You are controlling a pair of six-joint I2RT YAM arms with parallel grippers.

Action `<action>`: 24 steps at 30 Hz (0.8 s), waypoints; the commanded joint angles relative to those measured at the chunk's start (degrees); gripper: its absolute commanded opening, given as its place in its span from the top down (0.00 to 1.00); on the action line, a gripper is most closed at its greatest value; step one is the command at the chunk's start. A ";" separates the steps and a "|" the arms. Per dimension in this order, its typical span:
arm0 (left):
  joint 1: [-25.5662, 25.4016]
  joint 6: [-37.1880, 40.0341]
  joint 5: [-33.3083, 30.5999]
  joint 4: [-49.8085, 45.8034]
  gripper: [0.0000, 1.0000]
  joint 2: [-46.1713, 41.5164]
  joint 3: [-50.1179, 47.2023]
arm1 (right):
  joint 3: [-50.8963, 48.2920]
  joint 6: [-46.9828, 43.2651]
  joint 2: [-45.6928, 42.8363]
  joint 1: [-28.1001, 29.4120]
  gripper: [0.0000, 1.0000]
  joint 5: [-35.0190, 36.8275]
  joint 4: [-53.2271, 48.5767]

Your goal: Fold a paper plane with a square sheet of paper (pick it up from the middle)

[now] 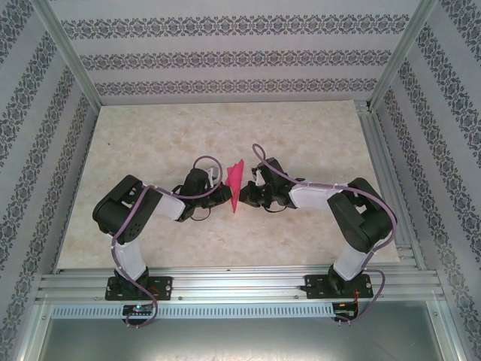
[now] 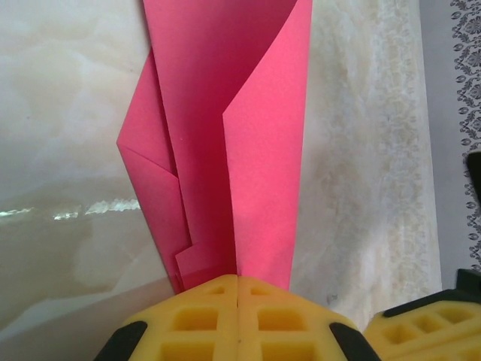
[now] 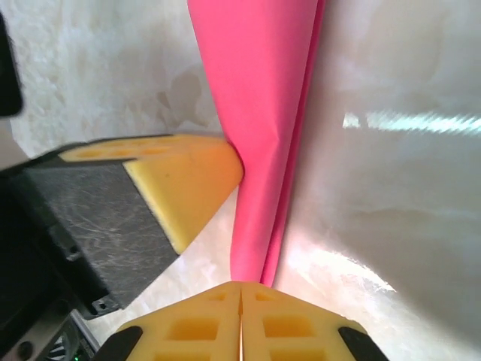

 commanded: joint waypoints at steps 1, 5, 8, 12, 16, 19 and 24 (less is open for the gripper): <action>-0.80 -1.27 -0.28 2.80 1.00 0.12 0.02 | -0.37 2.42 -1.69 0.91 0.92 0.87 3.72; -0.97 -1.44 -0.33 2.63 1.00 0.06 0.14 | 0.16 3.59 0.43 2.57 0.93 2.22 3.70; -1.04 -1.57 -1.15 2.60 1.00 -0.22 -0.44 | -1.09 4.66 0.90 3.07 0.94 3.91 4.48; -1.19 -1.91 -0.81 3.06 1.00 0.05 -0.49 | -1.40 4.77 1.92 3.21 0.94 3.28 5.33; -1.36 -1.68 -1.13 3.06 1.00 0.04 -0.67 | -0.37 4.95 3.72 3.56 0.94 1.68 5.67; -1.37 -1.58 -1.65 2.50 1.00 -0.51 -0.81 | 0.14 5.21 4.49 3.61 0.94 1.35 5.84; -1.36 -1.54 -2.51 2.10 1.00 -1.42 -1.42 | -0.29 5.22 4.13 3.44 0.94 1.70 6.34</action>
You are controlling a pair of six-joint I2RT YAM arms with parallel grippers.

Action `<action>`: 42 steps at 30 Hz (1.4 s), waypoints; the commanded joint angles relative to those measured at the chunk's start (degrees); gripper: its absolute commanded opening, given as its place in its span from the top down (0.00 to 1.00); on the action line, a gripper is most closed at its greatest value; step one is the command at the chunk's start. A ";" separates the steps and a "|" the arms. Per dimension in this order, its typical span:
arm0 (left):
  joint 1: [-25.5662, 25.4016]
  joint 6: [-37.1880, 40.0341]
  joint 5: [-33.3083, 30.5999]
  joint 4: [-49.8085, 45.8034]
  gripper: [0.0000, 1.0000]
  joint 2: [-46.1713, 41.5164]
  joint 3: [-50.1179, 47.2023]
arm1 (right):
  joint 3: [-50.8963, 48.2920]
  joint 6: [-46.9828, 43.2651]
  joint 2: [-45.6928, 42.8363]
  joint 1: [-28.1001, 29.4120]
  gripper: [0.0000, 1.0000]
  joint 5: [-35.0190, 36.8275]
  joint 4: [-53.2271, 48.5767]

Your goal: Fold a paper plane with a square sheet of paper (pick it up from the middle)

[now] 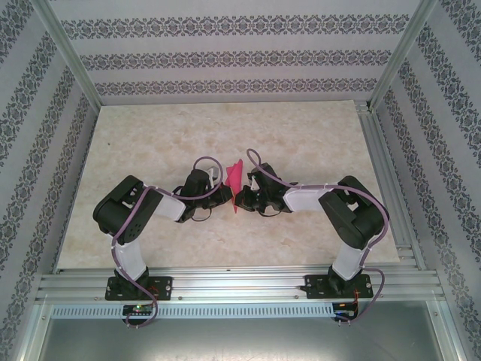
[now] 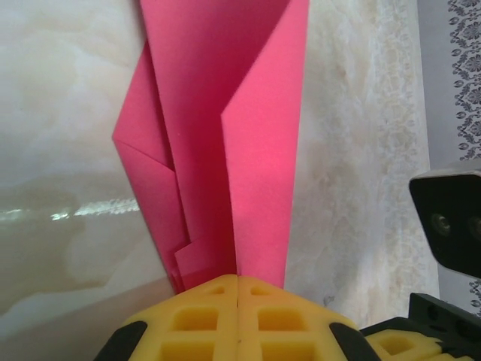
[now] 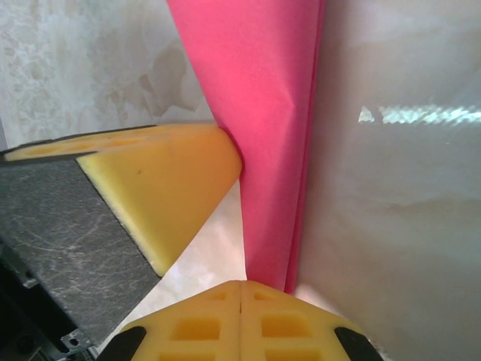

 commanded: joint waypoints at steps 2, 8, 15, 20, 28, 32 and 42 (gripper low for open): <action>-0.77 -0.73 -1.73 1.69 1.00 -1.77 -1.40 | 0.36 0.30 -0.42 0.59 0.94 0.07 2.16; -0.86 1.01 -3.99 -1.15 1.00 -4.33 -2.18 | 1.95 -1.23 -2.24 0.53 0.91 0.00 -0.98; -0.89 0.52 -3.27 0.36 1.00 -2.68 -1.36 | 2.61 -0.58 -1.12 1.12 0.92 -1.49 0.01; -0.93 -0.50 -2.49 1.84 1.00 -1.55 -1.71 | 3.05 -0.17 -0.10 1.60 0.92 -2.02 0.17; -0.97 -0.78 -1.89 2.84 1.00 -0.67 -1.90 | 4.10 -1.32 1.21 1.98 0.93 -0.53 -3.23; -1.13 -1.02 -1.16 3.15 1.00 -0.05 -1.66 | 4.69 -1.97 1.60 2.36 0.92 -0.54 -4.51; -1.19 -1.65 -1.50 4.05 1.00 0.27 -2.16 | 4.85 -2.66 2.48 2.25 0.93 1.19 -7.13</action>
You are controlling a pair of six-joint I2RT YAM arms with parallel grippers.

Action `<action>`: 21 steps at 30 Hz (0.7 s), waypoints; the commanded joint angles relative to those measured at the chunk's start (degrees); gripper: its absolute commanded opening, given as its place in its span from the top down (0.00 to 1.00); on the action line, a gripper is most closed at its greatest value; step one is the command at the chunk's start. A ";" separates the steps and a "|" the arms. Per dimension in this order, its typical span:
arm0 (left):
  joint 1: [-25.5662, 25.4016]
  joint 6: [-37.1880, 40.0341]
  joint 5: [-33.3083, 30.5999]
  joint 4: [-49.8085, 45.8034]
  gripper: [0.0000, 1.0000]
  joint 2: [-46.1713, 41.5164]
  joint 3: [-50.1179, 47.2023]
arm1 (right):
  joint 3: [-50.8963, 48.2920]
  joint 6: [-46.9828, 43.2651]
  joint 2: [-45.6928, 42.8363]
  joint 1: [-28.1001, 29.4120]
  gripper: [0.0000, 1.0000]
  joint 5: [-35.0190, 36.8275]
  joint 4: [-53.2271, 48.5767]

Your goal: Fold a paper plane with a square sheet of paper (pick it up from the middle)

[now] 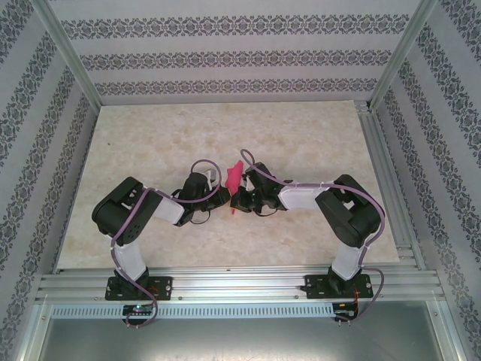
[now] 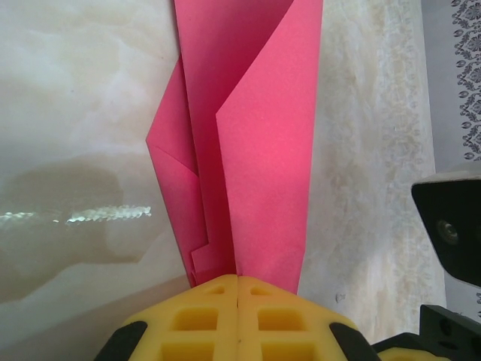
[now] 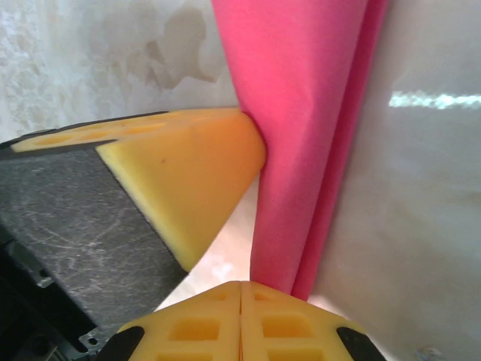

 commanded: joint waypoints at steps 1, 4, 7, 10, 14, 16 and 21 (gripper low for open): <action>-0.95 -0.58 0.48 1.45 1.00 0.78 0.26 | 1.26 -1.85 0.77 0.15 0.93 2.28 -3.09; -0.89 -0.37 0.50 1.25 1.00 0.35 0.32 | 1.05 -2.53 0.75 0.08 0.93 2.98 -4.15; -0.94 -0.17 0.24 0.92 1.00 0.30 0.27 | 1.66 -3.37 1.31 -0.02 0.94 3.32 -5.78; -0.98 0.32 0.53 -0.10 1.00 0.52 1.08 | 1.50 -3.28 2.13 -0.22 0.94 3.05 -5.35; -0.96 0.61 -0.13 -1.33 0.97 -0.36 1.03 | 0.63 -3.02 2.54 -0.46 0.94 3.06 -4.92; -0.94 1.21 -0.52 -3.36 0.96 -1.02 1.67 | 0.61 -3.30 2.84 -0.64 0.94 2.65 -5.00; -0.59 0.93 -1.25 -4.90 0.82 -2.61 1.99 | 0.08 -3.10 3.63 -0.83 0.94 1.32 -3.87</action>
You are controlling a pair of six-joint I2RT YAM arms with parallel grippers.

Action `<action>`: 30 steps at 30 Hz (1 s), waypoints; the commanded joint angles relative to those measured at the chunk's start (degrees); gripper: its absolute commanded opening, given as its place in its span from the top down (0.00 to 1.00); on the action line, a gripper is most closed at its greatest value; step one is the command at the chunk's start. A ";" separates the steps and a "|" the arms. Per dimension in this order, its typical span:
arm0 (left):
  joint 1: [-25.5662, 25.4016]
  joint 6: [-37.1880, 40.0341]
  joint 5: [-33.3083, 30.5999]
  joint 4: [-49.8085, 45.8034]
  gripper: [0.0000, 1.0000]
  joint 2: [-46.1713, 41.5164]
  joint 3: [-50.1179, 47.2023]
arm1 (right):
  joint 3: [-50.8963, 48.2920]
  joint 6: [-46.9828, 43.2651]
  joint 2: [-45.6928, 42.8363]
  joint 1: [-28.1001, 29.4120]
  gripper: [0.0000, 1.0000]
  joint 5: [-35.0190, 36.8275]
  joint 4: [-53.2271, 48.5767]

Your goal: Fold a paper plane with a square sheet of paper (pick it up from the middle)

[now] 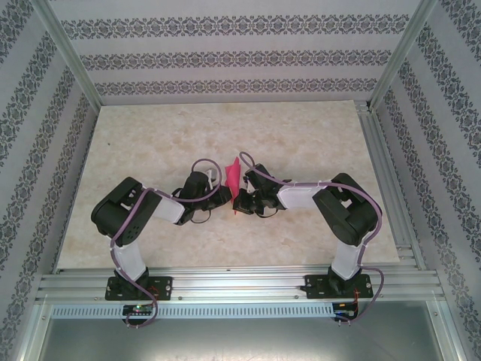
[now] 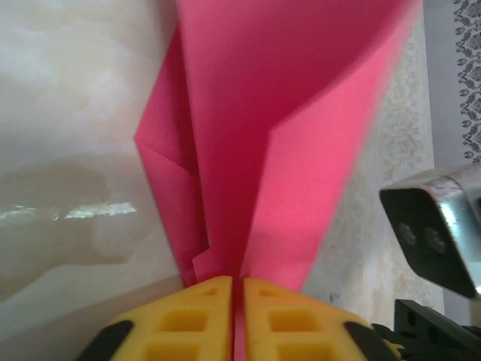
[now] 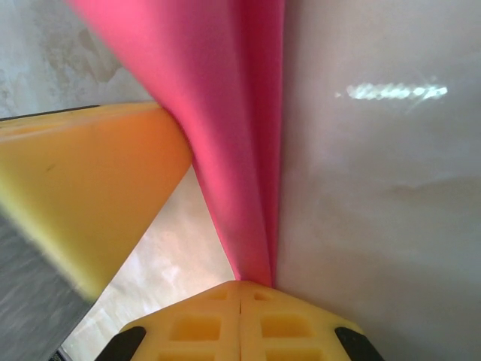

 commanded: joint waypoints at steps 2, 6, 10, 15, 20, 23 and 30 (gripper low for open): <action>0.12 1.11 -1.71 -4.14 0.76 -3.12 1.00 | -0.66 -1.07 2.17 -0.51 0.94 -0.42 -0.19; 1.26 1.09 -1.09 -5.95 0.65 -5.67 1.51 | -0.28 -1.38 2.61 -0.63 0.94 -1.06 -0.26; 1.96 0.26 -2.42 -9.64 0.57 -9.00 2.69 | -0.11 -1.41 2.51 -0.70 0.94 -1.02 -0.28; 2.41 2.69 -5.16 -19.01 0.54 -12.09 6.81 | -0.03 -1.36 2.35 -0.83 0.94 -0.75 -0.21; 3.33 0.68 -2.95 -15.28 0.73 -12.62 6.91 | -0.07 -1.18 2.69 -0.88 0.94 -0.86 0.12; 3.32 1.07 0.40 -16.47 0.72 -11.82 9.60 | 0.06 -0.69 2.93 -0.86 0.95 -1.33 1.00; 3.44 3.11 0.44 -17.42 0.48 -13.75 6.85 | 0.15 -0.38 2.56 -0.90 0.94 -0.93 0.83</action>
